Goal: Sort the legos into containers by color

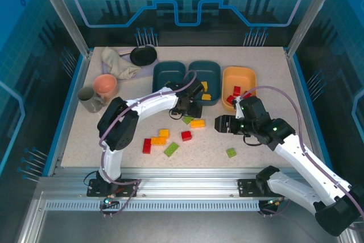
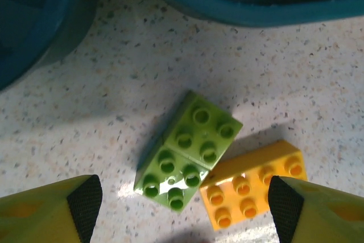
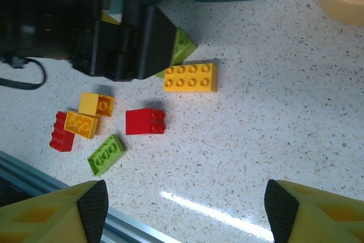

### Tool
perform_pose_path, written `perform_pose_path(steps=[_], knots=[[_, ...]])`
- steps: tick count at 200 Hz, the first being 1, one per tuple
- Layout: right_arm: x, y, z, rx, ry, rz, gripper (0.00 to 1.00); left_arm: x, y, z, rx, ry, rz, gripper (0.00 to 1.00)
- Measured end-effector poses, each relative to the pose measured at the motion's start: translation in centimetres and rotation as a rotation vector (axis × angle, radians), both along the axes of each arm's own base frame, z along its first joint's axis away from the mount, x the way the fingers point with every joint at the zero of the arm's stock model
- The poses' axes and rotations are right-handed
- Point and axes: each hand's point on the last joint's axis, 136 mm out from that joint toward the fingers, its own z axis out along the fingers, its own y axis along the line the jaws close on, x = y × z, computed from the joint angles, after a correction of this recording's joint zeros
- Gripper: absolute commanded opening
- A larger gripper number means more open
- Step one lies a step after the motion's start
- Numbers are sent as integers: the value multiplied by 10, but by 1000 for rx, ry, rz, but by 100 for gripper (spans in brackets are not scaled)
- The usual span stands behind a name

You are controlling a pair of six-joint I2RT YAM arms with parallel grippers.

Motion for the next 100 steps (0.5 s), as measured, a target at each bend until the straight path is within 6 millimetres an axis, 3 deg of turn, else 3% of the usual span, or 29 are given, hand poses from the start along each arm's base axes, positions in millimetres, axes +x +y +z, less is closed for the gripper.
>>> perform_pose_path(steps=[72,100], knots=[[1,-3,1,18,9,-14,76,5,-10,-29,62,21,-38,67],[1,-4,2,24,11,-18,76,6,-8,-38,87,26,-38,53]])
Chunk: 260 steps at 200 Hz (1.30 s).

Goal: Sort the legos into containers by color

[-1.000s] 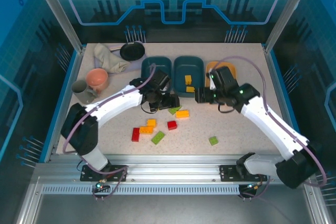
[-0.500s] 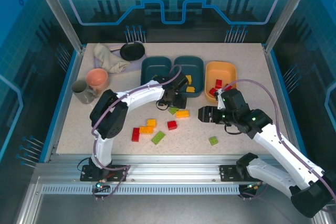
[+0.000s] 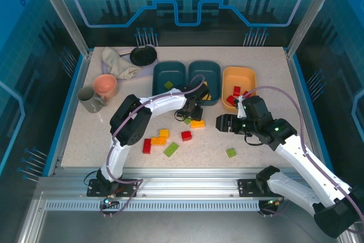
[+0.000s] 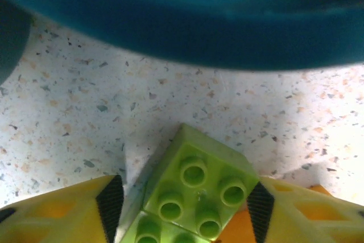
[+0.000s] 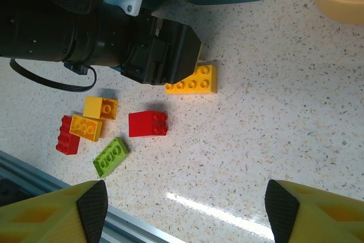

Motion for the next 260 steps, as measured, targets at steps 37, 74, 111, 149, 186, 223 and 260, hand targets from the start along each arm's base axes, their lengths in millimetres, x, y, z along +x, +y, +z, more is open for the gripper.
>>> perform_pose_path(steps=[37,74,111,149,186,223,260], knots=[[0,1,1,12,5,3,76,0,3,-4,26,-7,5,39],[1,1,-2,8,14,2,75,-1,1,-3,48,-29,-4,33],[3,2,-1,-3,11,17,75,-7,8,14,60,-53,-4,33],[8,6,2,-7,6,35,75,-8,12,59,15,-118,2,32],[14,14,6,-8,13,61,75,-4,20,85,4,-145,23,33],[34,40,19,13,-10,107,75,43,38,133,-85,-215,125,33],[72,68,24,6,16,110,74,115,69,161,-188,-268,257,34]])
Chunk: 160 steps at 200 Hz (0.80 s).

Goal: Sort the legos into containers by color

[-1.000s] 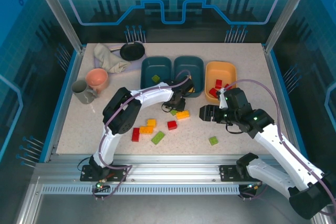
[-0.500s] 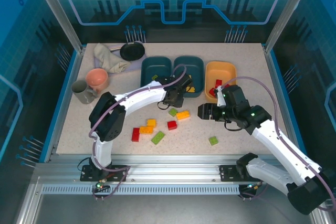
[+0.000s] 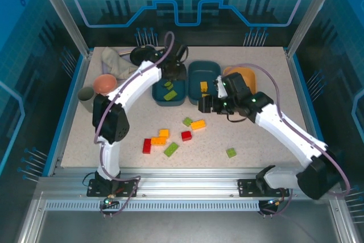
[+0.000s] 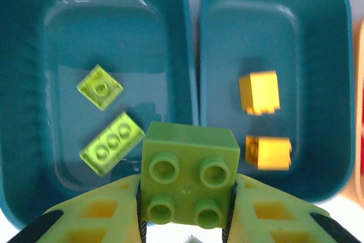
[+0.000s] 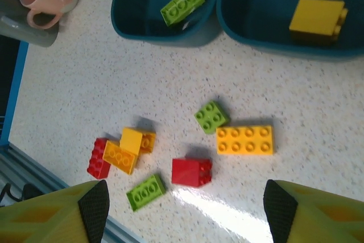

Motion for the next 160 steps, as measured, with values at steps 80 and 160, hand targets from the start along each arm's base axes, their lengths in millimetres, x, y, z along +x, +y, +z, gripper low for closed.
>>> perform_pose_path(steps=[80,160], knots=[[57,32,5,-7,29,-27,74,76,27,-111,-181,219,129,37],[53,29,-9,-32,80,-36,74,74,16,-127,-259,289,154,68]])
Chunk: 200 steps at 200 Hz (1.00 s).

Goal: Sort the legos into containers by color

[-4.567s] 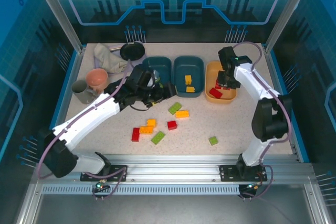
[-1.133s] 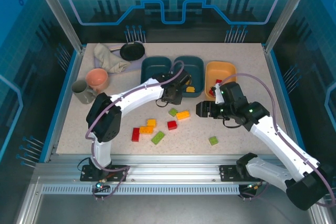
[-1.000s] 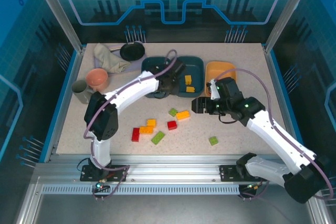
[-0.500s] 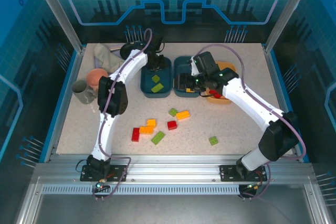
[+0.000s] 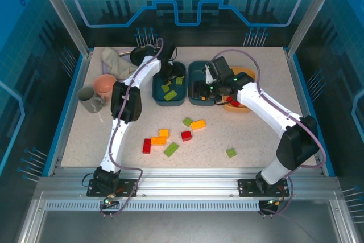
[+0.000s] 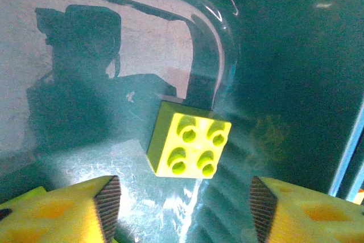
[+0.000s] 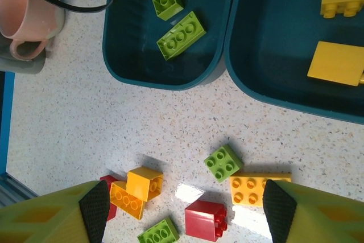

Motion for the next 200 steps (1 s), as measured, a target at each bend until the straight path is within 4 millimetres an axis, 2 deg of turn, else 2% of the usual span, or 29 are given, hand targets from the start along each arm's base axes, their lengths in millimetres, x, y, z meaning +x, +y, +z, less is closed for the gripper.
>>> perform_pose_path(steps=[24,36,58,77,101,120,134,159,182,200], knots=[[-1,-4,-3,-28,3,-1,74,0,0,3,-1,0,5,70],[-2,-7,-5,-47,-1,4,73,-2,1,11,-4,-3,16,71],[-11,-10,-7,-102,-28,38,73,-11,7,43,-4,-35,36,74],[-30,4,-11,-157,-52,128,73,-34,19,88,-1,-81,64,75],[-71,41,-19,-207,-85,303,73,-84,40,149,-10,-158,105,77],[-105,73,-27,-224,-96,431,73,-137,64,175,-5,-198,154,78],[-126,94,-38,-239,-81,506,73,-177,83,180,11,-206,193,78],[-151,136,-63,-277,-36,588,73,-249,115,171,43,-188,269,80],[-171,173,-80,-287,7,601,72,-304,137,167,37,-205,317,81],[-182,192,-89,-294,45,564,71,-342,150,173,14,-244,344,82]])
